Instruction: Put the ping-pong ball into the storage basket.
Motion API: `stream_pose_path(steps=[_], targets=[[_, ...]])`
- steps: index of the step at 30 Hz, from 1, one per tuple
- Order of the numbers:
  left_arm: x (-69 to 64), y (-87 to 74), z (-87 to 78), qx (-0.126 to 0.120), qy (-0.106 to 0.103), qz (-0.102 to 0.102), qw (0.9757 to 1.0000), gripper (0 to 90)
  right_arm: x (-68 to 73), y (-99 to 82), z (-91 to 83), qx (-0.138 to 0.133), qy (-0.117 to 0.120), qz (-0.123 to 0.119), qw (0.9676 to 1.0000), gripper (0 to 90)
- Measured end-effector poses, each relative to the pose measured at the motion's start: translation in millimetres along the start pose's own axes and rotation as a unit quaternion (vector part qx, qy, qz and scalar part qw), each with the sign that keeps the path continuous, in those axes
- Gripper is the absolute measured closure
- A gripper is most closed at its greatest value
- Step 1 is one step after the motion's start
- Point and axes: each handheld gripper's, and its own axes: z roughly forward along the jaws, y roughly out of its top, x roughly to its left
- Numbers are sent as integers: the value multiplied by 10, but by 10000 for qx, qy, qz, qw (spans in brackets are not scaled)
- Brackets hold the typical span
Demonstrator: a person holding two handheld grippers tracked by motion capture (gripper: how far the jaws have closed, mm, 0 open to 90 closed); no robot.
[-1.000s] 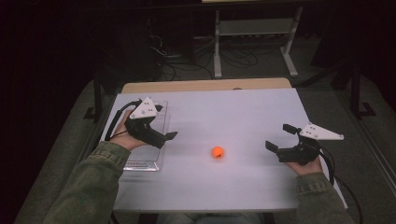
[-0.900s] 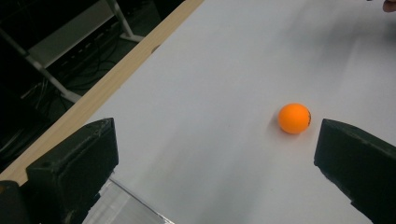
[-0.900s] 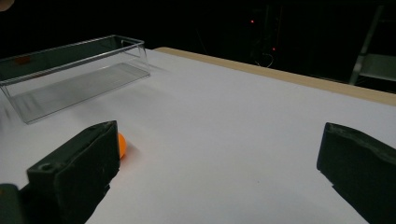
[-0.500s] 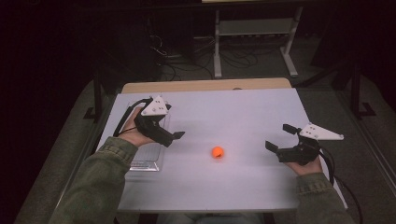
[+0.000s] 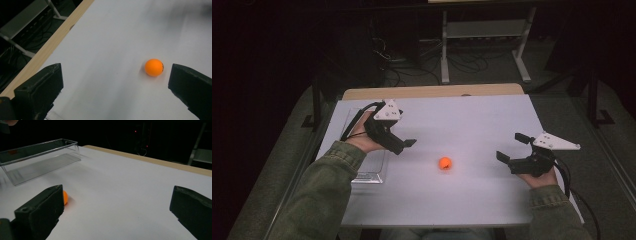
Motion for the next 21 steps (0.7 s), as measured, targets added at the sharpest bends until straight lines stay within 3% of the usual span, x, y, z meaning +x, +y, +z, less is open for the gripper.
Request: stream_pose_path(steps=[21], targets=[[27,120,285,294,-237,76,9993,0,0,7,-13,-47,-24,9,10000,0]])
